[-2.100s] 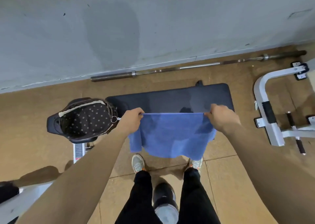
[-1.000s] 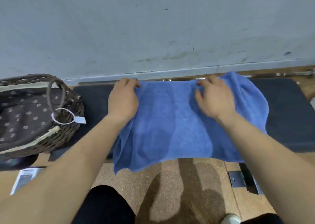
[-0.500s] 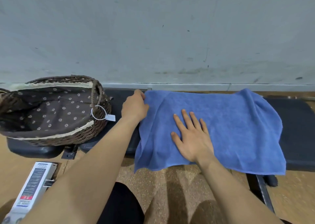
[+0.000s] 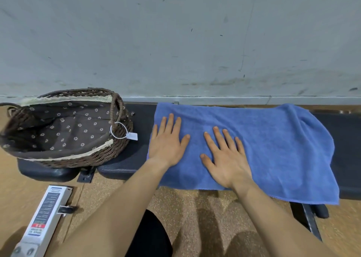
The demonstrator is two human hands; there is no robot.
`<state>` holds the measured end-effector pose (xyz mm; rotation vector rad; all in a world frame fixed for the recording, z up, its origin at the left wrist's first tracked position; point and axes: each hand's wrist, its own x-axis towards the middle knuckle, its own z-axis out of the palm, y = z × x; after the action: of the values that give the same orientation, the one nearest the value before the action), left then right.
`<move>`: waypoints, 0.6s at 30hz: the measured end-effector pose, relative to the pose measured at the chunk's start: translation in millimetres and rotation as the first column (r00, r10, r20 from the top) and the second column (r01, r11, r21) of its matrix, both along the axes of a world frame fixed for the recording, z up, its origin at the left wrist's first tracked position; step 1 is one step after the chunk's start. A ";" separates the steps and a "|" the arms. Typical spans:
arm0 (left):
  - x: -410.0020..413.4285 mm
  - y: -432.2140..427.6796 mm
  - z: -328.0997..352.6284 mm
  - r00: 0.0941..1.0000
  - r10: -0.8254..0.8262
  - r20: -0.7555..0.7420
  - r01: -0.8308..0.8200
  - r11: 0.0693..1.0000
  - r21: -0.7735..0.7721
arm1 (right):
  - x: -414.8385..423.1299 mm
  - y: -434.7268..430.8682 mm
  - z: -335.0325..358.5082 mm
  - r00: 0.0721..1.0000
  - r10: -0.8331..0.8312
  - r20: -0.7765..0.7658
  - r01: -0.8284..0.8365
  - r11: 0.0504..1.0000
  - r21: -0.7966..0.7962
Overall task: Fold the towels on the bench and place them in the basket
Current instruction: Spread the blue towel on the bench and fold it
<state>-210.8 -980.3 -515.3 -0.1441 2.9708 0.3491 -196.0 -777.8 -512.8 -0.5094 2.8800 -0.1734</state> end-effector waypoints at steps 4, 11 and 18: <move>-2.7 -13.2 1.5 0.999 -0.020 0.037 0.022 0.998 -0.066 | -1.5 10.7 9.9 0.989 0.081 0.121 -0.065 0.989 -0.129; -18.6 63.3 30.2 0.989 -0.121 -0.080 0.122 0.993 0.000 | -8.3 106.0 43.2 0.952 -0.303 0.030 0.293 0.882 -0.368; -30.6 250.8 30.0 0.916 -0.394 -0.083 0.402 0.906 0.133 | -19.0 230.7 47.1 0.777 -0.628 -0.038 0.591 0.749 -0.300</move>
<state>-241.3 -729.5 -485.4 0.4905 2.9114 0.5187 -215.1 -547.0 -465.8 0.4420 3.0608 -0.6686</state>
